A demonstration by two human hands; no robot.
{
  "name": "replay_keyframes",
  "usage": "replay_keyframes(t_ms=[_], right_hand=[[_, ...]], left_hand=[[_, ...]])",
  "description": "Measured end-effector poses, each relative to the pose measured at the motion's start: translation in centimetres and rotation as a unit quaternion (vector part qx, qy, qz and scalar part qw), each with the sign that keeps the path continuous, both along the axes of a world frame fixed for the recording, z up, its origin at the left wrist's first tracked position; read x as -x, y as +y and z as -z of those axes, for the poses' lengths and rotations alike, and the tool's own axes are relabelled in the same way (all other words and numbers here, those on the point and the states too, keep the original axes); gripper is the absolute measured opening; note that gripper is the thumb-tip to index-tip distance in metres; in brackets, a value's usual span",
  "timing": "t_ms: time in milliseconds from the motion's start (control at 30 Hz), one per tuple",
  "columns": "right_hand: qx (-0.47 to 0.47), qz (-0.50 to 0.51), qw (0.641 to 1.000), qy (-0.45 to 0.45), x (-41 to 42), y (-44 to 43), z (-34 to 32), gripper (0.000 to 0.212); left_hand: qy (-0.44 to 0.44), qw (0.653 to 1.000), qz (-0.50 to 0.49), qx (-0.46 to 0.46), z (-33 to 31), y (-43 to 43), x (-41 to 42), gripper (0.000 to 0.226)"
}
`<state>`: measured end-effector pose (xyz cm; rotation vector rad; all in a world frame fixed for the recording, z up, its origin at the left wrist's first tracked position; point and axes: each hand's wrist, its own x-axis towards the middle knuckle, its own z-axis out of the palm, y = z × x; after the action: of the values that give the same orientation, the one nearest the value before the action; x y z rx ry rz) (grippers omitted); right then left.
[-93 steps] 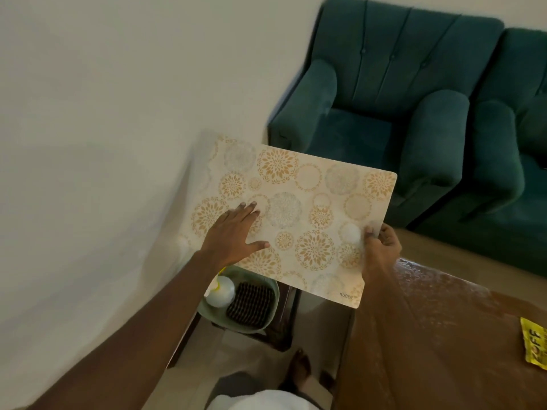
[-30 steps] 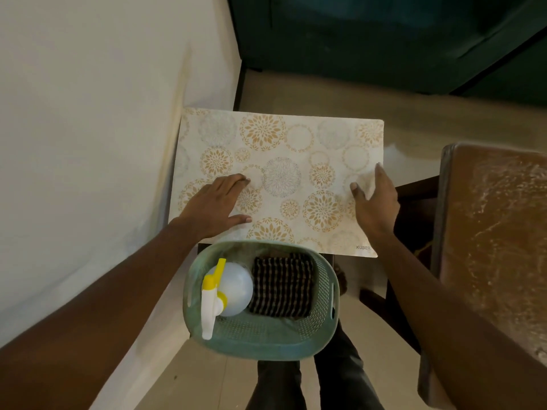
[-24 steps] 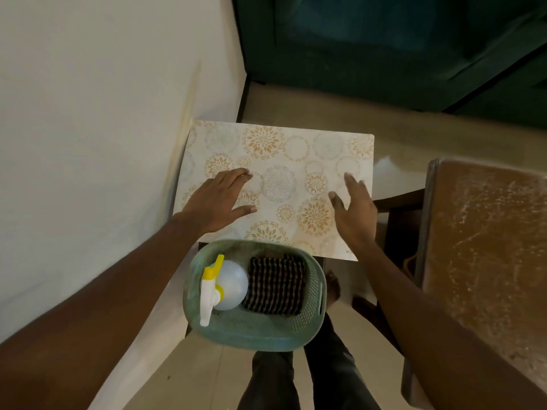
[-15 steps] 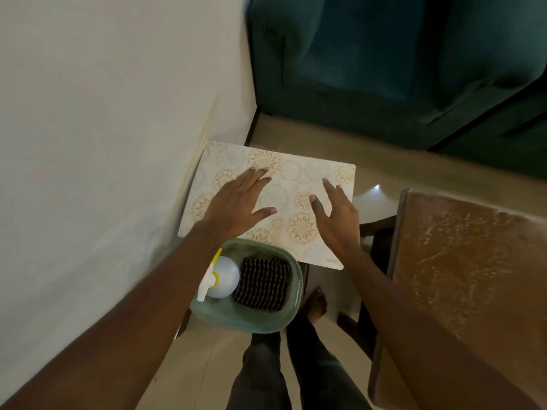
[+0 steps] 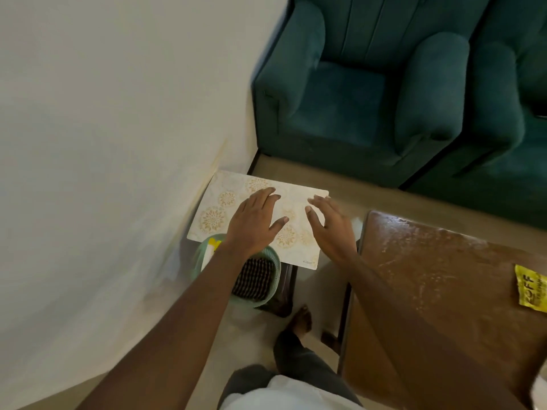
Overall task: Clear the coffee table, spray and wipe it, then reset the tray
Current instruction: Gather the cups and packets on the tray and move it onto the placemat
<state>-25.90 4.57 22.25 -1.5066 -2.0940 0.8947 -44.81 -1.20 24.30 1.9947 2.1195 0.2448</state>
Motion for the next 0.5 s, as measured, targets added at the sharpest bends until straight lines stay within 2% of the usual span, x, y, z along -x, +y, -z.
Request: replay_keyframes(t_ms=[167,300,500], right_hand=[[-0.042,0.010,0.999,-0.010,-3.1,-3.9,-2.6,0.036],[-0.078,0.044,0.996,0.003,-6.4,-8.0,-4.4,0.034],[-0.093,0.084,0.992,-0.031,-11.8,-13.0,-7.7,0.039]], left_hand=[[0.027,0.999,0.039,0.002,-3.1,-2.5,-2.7,0.063],[0.036,0.997,0.056,-0.035,-5.4,-5.2,-5.4,0.063],[0.039,0.993,0.086,-0.068,-8.8,-9.7,-10.2,0.065]])
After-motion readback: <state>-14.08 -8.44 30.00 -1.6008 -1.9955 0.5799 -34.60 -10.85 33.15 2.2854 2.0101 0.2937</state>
